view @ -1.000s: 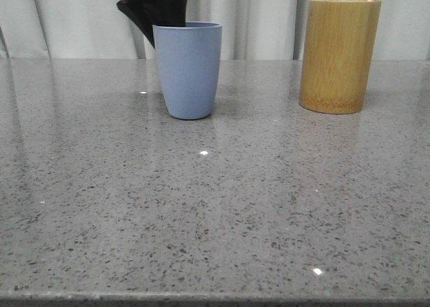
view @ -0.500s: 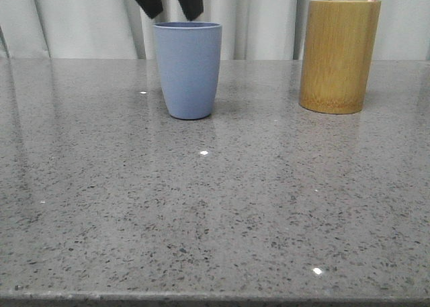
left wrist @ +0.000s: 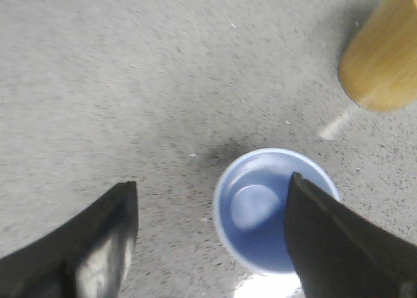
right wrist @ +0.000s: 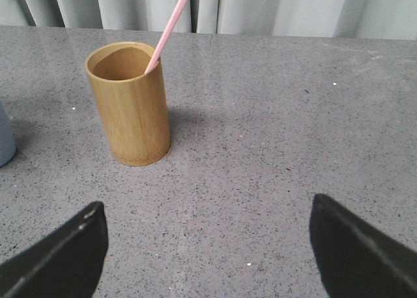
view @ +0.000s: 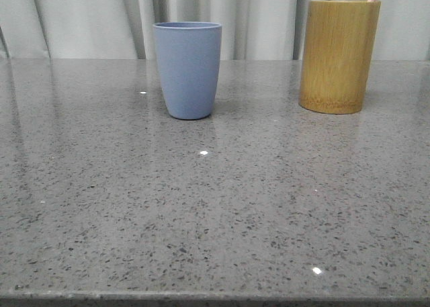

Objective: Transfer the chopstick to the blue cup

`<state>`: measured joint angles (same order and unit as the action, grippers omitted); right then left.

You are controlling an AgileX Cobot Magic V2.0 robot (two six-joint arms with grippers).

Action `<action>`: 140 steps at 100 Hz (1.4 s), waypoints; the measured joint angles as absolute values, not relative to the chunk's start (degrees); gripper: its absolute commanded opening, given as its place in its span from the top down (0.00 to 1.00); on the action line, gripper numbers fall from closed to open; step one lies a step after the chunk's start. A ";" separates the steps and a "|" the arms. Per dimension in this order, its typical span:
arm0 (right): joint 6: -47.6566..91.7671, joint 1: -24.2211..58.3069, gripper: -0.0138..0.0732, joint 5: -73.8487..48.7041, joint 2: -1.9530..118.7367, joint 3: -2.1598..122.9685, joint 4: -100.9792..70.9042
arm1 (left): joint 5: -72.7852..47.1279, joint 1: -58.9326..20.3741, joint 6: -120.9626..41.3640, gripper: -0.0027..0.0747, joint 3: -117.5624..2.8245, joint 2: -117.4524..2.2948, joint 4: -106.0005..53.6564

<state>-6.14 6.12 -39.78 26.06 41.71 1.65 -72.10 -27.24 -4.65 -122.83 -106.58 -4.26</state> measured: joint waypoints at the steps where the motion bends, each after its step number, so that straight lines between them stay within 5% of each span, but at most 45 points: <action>1: -6.14 6.12 0.12 -39.78 26.06 41.71 1.65 | -72.10 -26.83 -4.65 0.36 -122.69 -106.09 -4.26; 54: -6.14 6.12 0.12 -40.67 26.06 41.71 1.65 | -70.95 -5.99 -5.50 0.38 -95.93 -82.59 -4.52; 101: -6.14 6.12 0.12 -40.79 26.06 41.71 1.65 | -60.85 -5.52 -5.58 0.39 -62.36 -56.53 -5.45; 140: -6.14 6.12 0.12 -35.48 27.05 41.71 -1.22 | -58.69 -5.52 -5.58 0.39 -54.12 -48.81 -5.45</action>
